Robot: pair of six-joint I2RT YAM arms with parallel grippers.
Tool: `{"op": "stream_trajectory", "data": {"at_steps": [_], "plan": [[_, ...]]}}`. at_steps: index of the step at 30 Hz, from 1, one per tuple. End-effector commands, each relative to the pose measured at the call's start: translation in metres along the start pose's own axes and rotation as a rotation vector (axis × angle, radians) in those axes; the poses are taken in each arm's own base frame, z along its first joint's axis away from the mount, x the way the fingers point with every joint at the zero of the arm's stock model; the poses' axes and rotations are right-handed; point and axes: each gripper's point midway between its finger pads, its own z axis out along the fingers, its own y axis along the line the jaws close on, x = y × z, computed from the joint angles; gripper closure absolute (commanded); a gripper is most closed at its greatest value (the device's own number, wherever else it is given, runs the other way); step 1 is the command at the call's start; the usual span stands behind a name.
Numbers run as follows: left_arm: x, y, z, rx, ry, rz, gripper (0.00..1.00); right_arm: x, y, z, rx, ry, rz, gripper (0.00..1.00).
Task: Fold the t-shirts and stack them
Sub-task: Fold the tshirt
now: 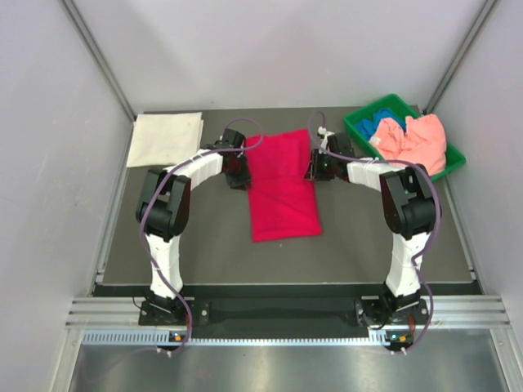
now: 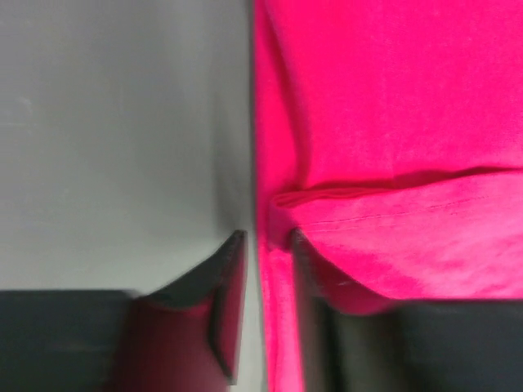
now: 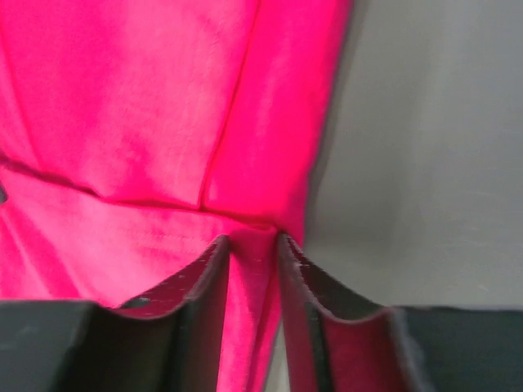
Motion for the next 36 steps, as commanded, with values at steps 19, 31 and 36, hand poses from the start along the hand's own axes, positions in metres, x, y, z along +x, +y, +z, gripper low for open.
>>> {"op": "stream_trajectory", "data": {"at_steps": [19,31,36], "plan": [[0.107,-0.070,-0.071,0.253,0.054,0.094,0.52,0.095,0.040,-0.102,-0.161,0.184,0.044,0.83],[0.174,-0.006,-0.052,0.087,0.135,0.017,0.53,0.133,0.012,-0.103,-0.067,0.210,0.030,0.83],[0.150,-0.024,-0.086,0.133,0.062,0.057,0.50,0.116,0.028,-0.133,-0.078,0.166,0.028,0.85]]}}
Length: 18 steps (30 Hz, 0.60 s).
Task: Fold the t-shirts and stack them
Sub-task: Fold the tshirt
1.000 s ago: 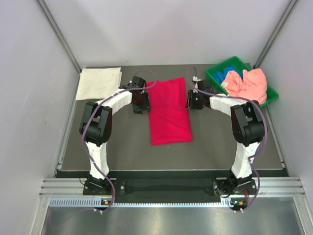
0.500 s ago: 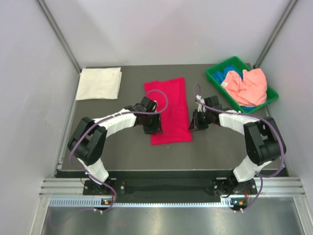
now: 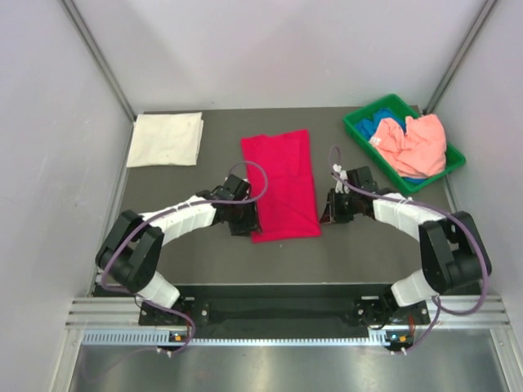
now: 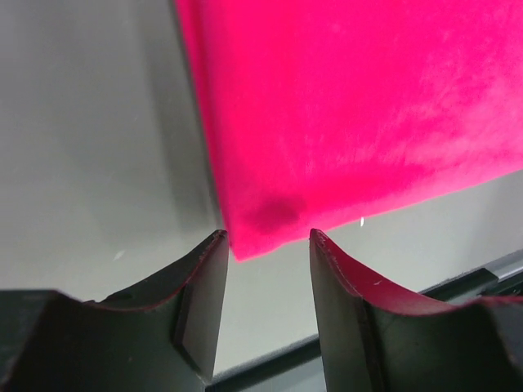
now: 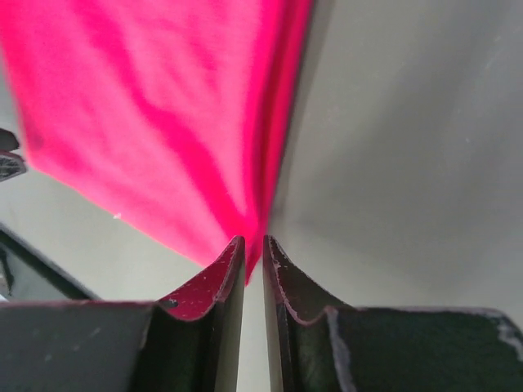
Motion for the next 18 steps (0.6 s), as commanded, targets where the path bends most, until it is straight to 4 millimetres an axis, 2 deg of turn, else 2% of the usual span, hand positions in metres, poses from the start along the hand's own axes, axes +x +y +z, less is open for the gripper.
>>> {"op": "stream_trajectory", "data": {"at_steps": [1,2,4,5,7,9,12,14,15,16,18], "plan": [[-0.018,-0.016,-0.029,0.030,-0.079,0.040,0.50,-0.016,0.019,-0.027,-0.019,-0.083,-0.036,0.85],[-0.019,-0.026,-0.035,0.076,-0.085,0.046,0.50,-0.015,0.022,-0.029,-0.032,-0.087,-0.035,0.85],[-0.018,-0.036,-0.036,0.122,-0.081,0.030,0.50,-0.009,0.035,-0.031,-0.104,-0.076,-0.030,0.85],[-0.021,-0.047,-0.035,0.166,-0.097,0.037,0.49,-0.012,0.042,-0.030,-0.148,-0.091,-0.040,0.84],[-0.010,-0.066,-0.031,0.221,-0.055,0.048,0.50,0.001,0.059,-0.026,-0.273,-0.039,-0.028,0.84],[-0.004,-0.070,-0.017,0.228,-0.029,0.040,0.49,0.003,0.065,-0.021,-0.320,-0.019,-0.028,0.84],[0.005,-0.052,0.004,0.158,0.003,0.012,0.50,0.016,0.044,-0.003,-0.249,0.036,0.009,0.85],[0.010,-0.030,0.014,0.072,0.004,0.000,0.50,0.023,0.037,0.004,-0.239,0.056,0.006,0.85],[0.014,-0.020,0.017,0.035,0.005,-0.005,0.51,0.032,0.032,0.010,-0.232,0.084,0.024,0.84],[0.019,-0.001,0.022,-0.035,-0.009,-0.016,0.51,0.034,0.025,0.013,-0.210,0.090,0.037,0.85],[0.024,0.012,0.022,-0.079,-0.013,-0.038,0.51,0.037,0.003,0.021,-0.092,0.089,0.058,0.85]]}}
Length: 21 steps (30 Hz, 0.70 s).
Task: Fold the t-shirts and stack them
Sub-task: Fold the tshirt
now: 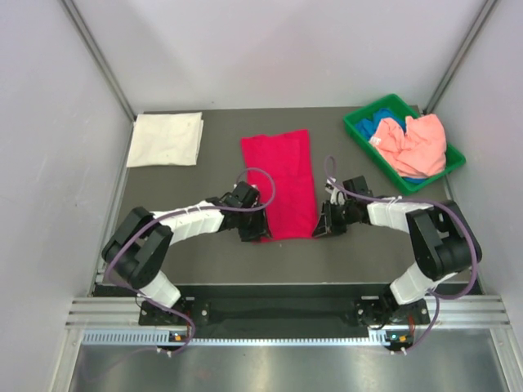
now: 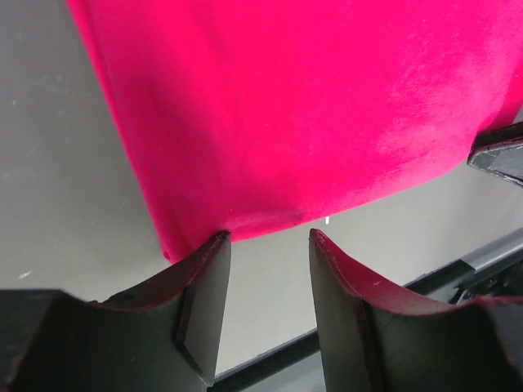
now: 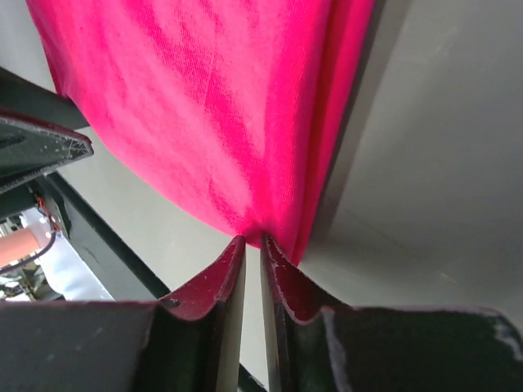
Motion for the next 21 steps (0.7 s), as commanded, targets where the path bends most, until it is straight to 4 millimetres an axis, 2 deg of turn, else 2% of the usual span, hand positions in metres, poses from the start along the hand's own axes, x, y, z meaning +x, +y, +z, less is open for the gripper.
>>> {"op": "stream_trajectory", "data": {"at_steps": [1,2,4,5,6,8,9,10,11,13,15,16,17,18,19,21], "plan": [[0.008,0.042,0.004,-0.160,-0.035,-0.032,0.51,-0.004,-0.026,0.006,0.124,-0.023,-0.005,0.86],[0.008,0.043,0.001,-0.166,-0.038,-0.031,0.51,-0.003,-0.034,0.004,0.169,-0.021,0.004,0.86],[0.009,0.044,-0.008,-0.185,-0.031,-0.029,0.51,-0.008,-0.025,-0.006,0.167,-0.051,-0.011,0.86],[0.004,0.037,-0.019,-0.165,-0.049,-0.015,0.51,-0.011,-0.023,-0.011,0.177,-0.069,-0.010,0.85],[0.001,0.031,-0.026,-0.152,-0.060,-0.008,0.50,-0.020,-0.012,-0.023,0.167,-0.121,-0.031,0.84],[-0.005,0.016,-0.048,-0.109,-0.090,0.011,0.47,-0.021,-0.006,-0.036,0.190,-0.149,0.015,0.78],[-0.007,0.012,-0.053,-0.090,-0.096,0.020,0.45,-0.029,-0.003,-0.046,0.216,-0.205,0.028,0.75],[-0.006,0.011,-0.056,-0.072,-0.093,0.016,0.44,-0.025,-0.004,-0.050,0.236,-0.214,0.108,0.68],[-0.010,0.009,-0.061,-0.043,-0.101,-0.005,0.43,-0.026,-0.007,-0.054,0.265,-0.237,0.147,0.66],[-0.003,0.008,-0.059,0.001,-0.067,-0.024,0.43,-0.021,-0.006,-0.055,0.257,-0.269,0.246,0.61],[-0.006,0.006,-0.056,0.042,-0.064,-0.054,0.41,-0.012,-0.009,-0.053,0.246,-0.290,0.305,0.59],[-0.001,0.010,-0.050,0.055,-0.044,-0.070,0.40,-0.016,-0.003,-0.050,0.213,-0.318,0.326,0.58],[-0.005,0.014,-0.045,0.075,-0.043,-0.125,0.37,-0.016,-0.001,-0.048,0.197,-0.324,0.333,0.57],[-0.014,0.012,-0.042,0.119,-0.064,-0.155,0.36,-0.007,-0.002,-0.043,0.177,-0.300,0.351,0.57],[-0.004,0.018,-0.038,0.149,-0.020,-0.196,0.36,-0.010,0.000,-0.040,0.156,-0.311,0.381,0.57],[-0.009,0.025,-0.034,0.159,-0.025,-0.256,0.37,-0.003,-0.005,-0.037,0.170,-0.303,0.421,0.57]]}}
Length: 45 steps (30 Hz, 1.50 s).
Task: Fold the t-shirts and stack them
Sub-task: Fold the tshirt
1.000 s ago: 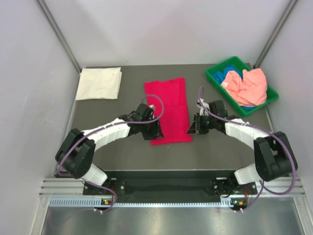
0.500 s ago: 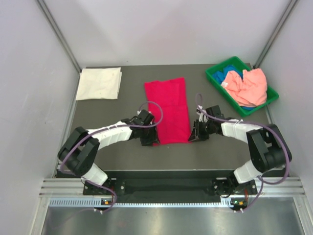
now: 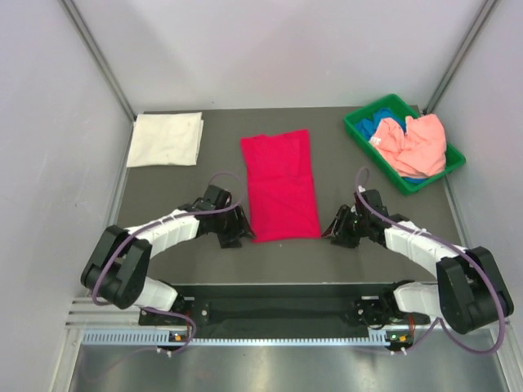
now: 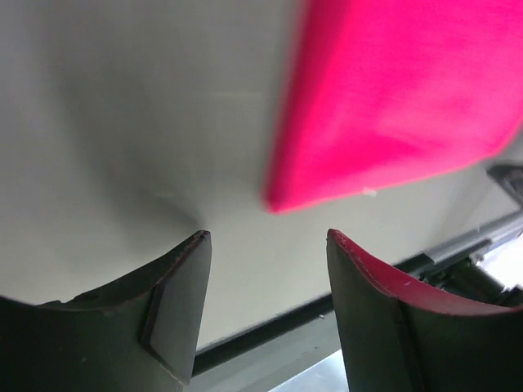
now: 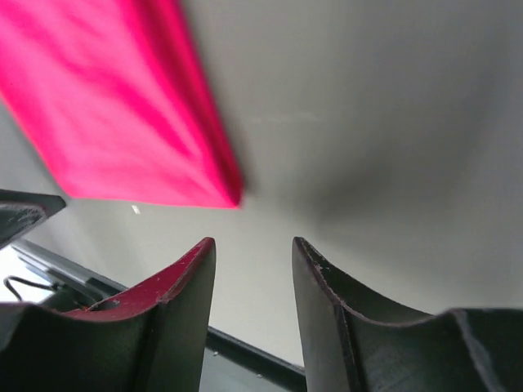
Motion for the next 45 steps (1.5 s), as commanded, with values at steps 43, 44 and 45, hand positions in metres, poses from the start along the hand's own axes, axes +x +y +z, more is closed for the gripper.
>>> {"op": "stream_trajectory", "data": {"at_steps": [43,44,45], "plan": [[-0.001,0.044,0.032,-0.184,-0.081,-0.145,1.00,0.010,-0.009,0.029,-0.043,-0.137,0.237,1.00],[-0.005,0.039,0.026,-0.177,-0.094,-0.137,1.00,0.002,-0.002,0.021,-0.060,-0.178,0.210,1.00],[-0.004,0.037,0.017,-0.180,-0.096,-0.134,1.00,0.008,-0.004,0.018,-0.038,-0.169,0.198,1.00]]}}
